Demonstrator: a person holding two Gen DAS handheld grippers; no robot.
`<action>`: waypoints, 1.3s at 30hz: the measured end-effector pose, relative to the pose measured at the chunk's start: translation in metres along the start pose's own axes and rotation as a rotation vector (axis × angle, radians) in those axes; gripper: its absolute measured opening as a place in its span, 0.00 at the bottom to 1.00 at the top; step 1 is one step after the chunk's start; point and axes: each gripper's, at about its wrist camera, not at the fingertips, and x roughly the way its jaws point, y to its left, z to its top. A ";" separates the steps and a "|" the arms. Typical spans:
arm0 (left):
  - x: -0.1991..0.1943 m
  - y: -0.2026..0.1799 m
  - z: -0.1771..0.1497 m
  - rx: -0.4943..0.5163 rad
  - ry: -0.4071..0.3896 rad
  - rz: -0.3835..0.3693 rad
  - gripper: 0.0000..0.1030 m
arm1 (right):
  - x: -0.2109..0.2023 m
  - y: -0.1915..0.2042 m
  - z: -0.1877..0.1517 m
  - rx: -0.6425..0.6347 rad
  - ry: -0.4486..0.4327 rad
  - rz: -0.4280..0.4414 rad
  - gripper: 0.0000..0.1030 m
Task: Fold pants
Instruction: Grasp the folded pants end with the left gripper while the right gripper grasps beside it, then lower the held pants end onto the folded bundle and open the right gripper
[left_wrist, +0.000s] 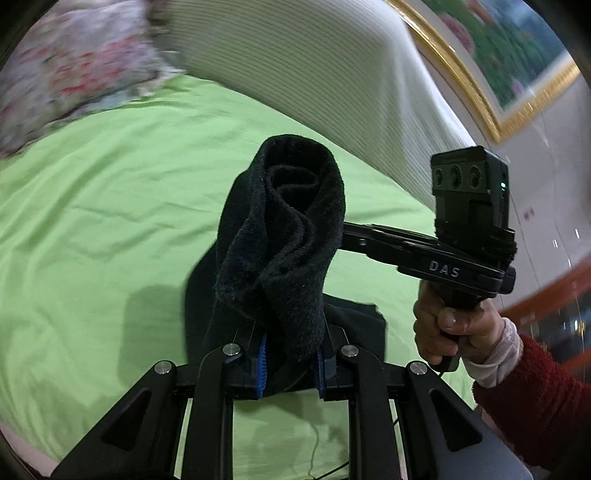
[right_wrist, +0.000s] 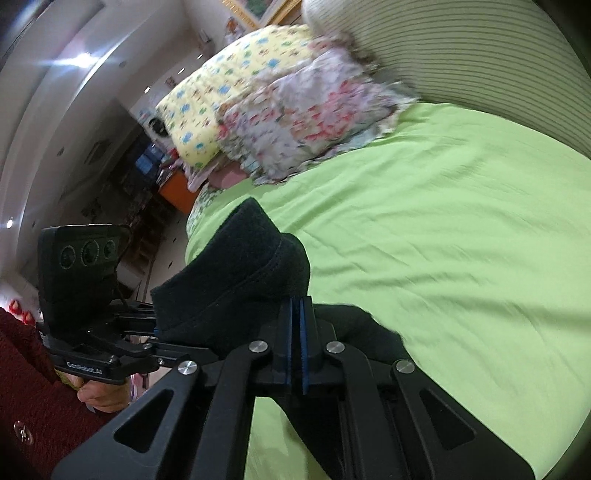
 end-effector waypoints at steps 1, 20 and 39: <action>0.006 -0.010 -0.001 0.024 0.016 -0.011 0.18 | -0.007 -0.005 -0.006 0.017 -0.011 -0.008 0.04; 0.150 -0.114 -0.050 0.329 0.305 -0.031 0.18 | -0.079 -0.090 -0.129 0.316 -0.137 -0.138 0.04; 0.171 -0.092 -0.059 0.333 0.385 -0.143 0.45 | -0.113 -0.106 -0.162 0.557 -0.205 -0.378 0.05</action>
